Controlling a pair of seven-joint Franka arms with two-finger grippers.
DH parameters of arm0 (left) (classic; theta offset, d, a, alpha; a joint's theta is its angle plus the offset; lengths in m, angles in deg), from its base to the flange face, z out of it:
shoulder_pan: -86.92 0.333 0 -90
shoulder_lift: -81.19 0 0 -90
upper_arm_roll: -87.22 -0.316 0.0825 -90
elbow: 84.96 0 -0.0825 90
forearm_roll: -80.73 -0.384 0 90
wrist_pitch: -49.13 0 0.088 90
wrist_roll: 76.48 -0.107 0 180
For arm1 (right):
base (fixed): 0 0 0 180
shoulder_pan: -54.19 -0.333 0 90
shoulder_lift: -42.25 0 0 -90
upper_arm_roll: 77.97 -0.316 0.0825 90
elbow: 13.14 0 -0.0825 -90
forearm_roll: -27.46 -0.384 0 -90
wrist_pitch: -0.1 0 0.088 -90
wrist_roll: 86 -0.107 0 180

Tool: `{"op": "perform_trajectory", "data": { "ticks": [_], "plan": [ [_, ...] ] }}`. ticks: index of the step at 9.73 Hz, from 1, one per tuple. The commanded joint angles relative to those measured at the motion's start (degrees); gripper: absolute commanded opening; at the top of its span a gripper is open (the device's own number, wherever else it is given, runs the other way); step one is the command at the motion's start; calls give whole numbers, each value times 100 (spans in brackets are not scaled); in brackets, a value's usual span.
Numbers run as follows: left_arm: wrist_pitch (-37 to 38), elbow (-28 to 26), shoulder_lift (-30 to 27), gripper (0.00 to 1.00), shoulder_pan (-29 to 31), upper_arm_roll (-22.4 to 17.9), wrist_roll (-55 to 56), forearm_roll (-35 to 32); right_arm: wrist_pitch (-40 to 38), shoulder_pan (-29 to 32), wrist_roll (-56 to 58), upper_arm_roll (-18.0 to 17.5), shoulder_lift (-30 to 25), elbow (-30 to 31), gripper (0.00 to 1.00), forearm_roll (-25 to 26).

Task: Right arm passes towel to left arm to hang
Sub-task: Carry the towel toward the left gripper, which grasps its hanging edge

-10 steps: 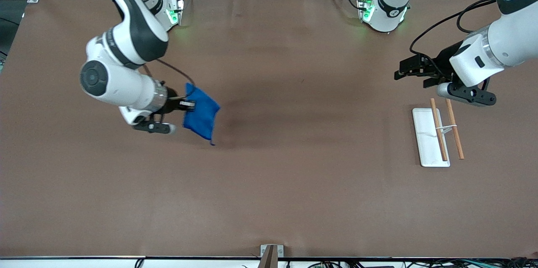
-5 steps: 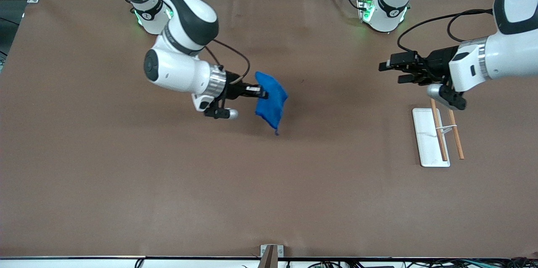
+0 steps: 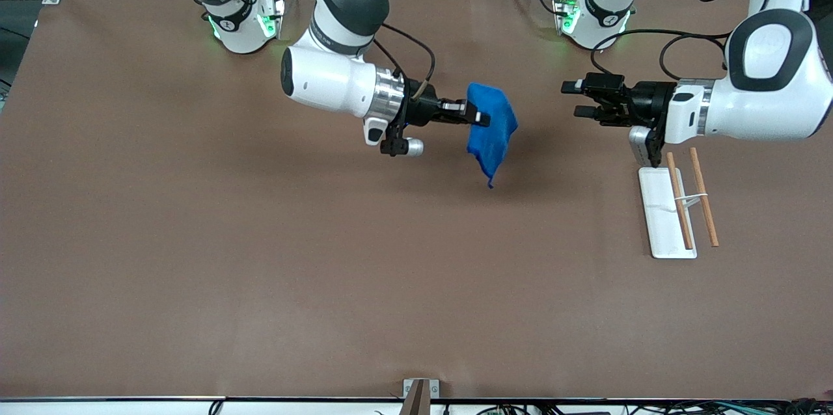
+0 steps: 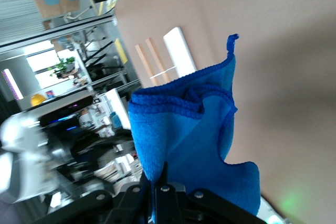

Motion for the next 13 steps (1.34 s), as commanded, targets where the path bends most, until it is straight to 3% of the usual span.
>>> {"op": "perform_trajectory", "data": {
  "ticks": [1,8,13],
  "plan": [
    [-56,-636,57,100,36,-114,-684,686,13,21,19,-328,142,-281,1,-443],
    [321,-2112,172,96,18,-291,-2942,3024,-5,-339,28,-540,546,-914,1,-586],
    [849,-2299,400,92,-43,-273,-3244,4177,30,-463,36,-540,564,-1047,1,-586]
  ]
}}
